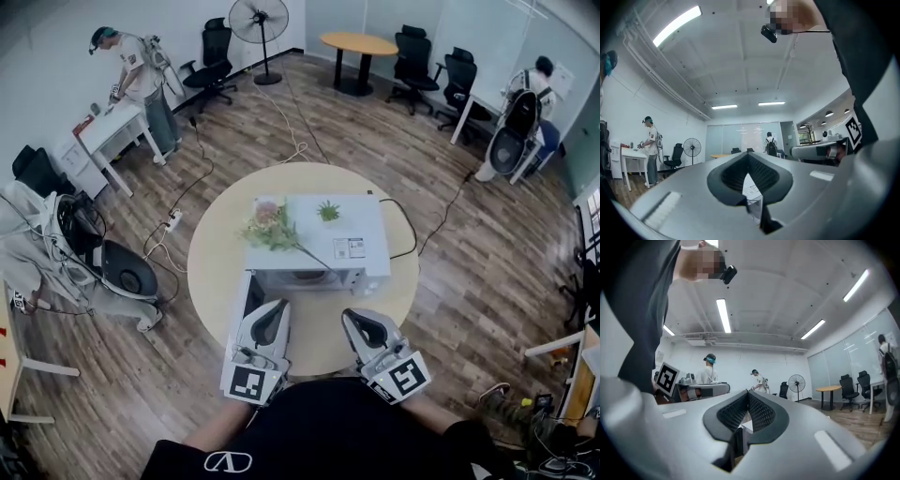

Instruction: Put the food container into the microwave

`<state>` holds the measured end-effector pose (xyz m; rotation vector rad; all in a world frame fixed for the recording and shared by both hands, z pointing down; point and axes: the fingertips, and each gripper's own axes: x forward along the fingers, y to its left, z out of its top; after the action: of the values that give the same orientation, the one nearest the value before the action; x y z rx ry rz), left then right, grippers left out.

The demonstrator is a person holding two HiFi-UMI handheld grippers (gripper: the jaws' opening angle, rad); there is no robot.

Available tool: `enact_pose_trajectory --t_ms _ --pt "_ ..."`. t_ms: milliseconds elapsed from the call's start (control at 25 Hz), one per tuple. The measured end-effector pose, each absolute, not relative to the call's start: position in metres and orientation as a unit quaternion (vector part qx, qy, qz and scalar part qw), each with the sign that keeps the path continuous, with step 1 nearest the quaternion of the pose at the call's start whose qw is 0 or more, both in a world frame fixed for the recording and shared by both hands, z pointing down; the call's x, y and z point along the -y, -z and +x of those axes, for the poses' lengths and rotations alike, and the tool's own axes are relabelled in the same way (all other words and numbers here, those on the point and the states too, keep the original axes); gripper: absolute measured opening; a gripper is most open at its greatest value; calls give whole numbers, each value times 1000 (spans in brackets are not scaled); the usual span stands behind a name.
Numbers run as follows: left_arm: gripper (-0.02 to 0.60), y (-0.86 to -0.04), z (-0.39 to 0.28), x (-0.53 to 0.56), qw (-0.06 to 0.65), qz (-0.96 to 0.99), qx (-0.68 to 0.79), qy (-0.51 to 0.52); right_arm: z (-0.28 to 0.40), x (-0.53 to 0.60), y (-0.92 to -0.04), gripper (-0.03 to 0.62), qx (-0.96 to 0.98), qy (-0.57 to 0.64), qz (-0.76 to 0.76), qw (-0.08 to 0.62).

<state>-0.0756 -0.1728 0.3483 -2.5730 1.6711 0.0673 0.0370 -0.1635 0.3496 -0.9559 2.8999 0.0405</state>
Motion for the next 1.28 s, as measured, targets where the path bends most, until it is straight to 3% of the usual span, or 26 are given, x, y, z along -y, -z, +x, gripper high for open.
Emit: enact_pose_trajectory --t_ms 320,480,1280 --pt "0 -336 -75 167 45 -836 -547 -24 53 173 -332 9 -938 -13 -336 85" --pt "0 -320 -80 171 69 -827 -557 -41 57 178 -331 8 -932 -24 -352 76" --pt "0 -331 -71 167 43 -829 -554 -55 70 172 -345 8 -931 -32 -359 53"
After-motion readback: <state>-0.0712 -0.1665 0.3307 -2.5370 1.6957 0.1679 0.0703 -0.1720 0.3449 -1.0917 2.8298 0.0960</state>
